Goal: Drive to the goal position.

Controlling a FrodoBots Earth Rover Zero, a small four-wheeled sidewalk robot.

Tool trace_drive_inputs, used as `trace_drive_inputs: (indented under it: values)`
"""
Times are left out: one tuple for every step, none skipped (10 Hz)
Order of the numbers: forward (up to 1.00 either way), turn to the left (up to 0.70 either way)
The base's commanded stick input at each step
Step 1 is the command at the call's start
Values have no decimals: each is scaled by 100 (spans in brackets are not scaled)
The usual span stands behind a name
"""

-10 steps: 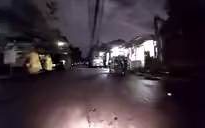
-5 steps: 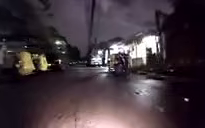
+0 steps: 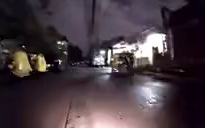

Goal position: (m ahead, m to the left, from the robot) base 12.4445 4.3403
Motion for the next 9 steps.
trace_drive_inputs:
  values:
    - [100,0]
    - [100,0]
    - [100,0]
    - [100,0]
    - [100,0]
    - [100,22]
    - [100,0]
    - [100,0]
    - [100,0]
